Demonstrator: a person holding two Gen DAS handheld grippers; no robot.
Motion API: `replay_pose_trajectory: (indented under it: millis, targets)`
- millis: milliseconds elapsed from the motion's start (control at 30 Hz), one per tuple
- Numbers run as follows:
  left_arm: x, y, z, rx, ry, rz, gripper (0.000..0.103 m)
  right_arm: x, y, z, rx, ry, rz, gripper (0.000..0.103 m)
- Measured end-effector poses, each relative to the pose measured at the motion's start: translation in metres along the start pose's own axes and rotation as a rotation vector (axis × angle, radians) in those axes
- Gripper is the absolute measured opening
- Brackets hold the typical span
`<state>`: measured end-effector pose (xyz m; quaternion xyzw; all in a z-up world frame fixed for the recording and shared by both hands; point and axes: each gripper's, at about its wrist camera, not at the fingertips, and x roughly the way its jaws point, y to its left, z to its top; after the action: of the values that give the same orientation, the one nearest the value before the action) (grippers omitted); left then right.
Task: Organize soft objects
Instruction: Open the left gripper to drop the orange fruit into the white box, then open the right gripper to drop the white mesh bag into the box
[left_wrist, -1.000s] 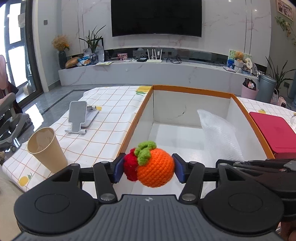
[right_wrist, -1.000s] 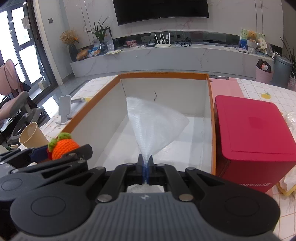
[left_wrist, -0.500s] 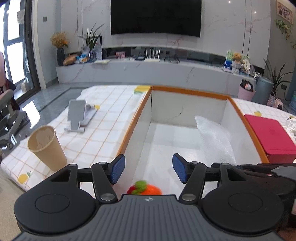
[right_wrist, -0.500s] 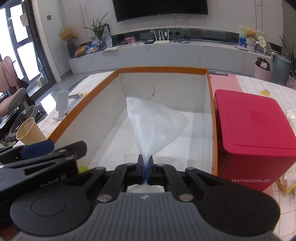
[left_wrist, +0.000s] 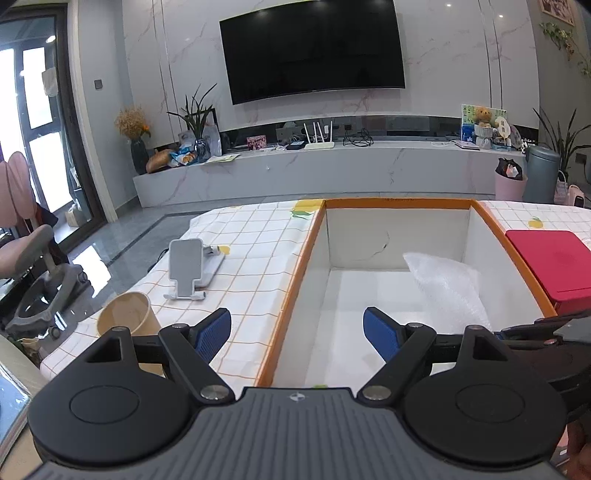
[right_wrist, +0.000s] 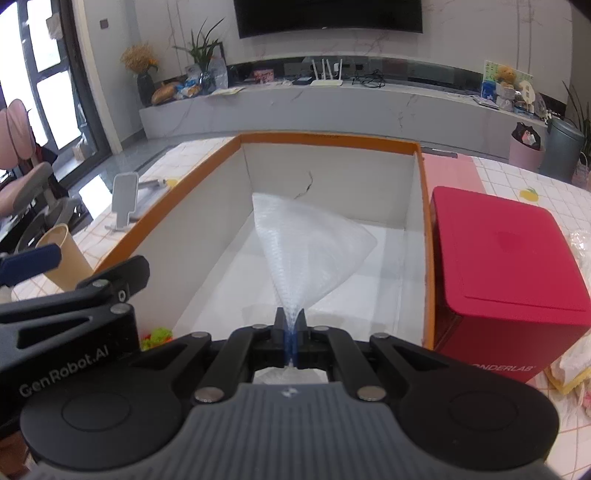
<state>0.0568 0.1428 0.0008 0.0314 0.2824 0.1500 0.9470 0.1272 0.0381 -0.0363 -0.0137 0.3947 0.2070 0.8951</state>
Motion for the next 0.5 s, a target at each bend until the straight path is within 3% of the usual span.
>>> replay_pose_trajectory:
  millis: [200,367,500]
  targets:
    - [0.002,0.015,-0.001,-0.020,0.032,-0.005,0.095,0.016,0.013,0.006,-0.139,0.112,-0.007,0.000]
    - [0.001,0.038,0.002,-0.099,0.027,-0.010,0.095,0.028,0.012,0.016,-0.233,0.233,-0.008,0.000]
    - [0.003,0.049,0.002,-0.160,0.049,-0.022,0.095,0.046,0.009,0.024,-0.239,0.343,0.025,0.000]
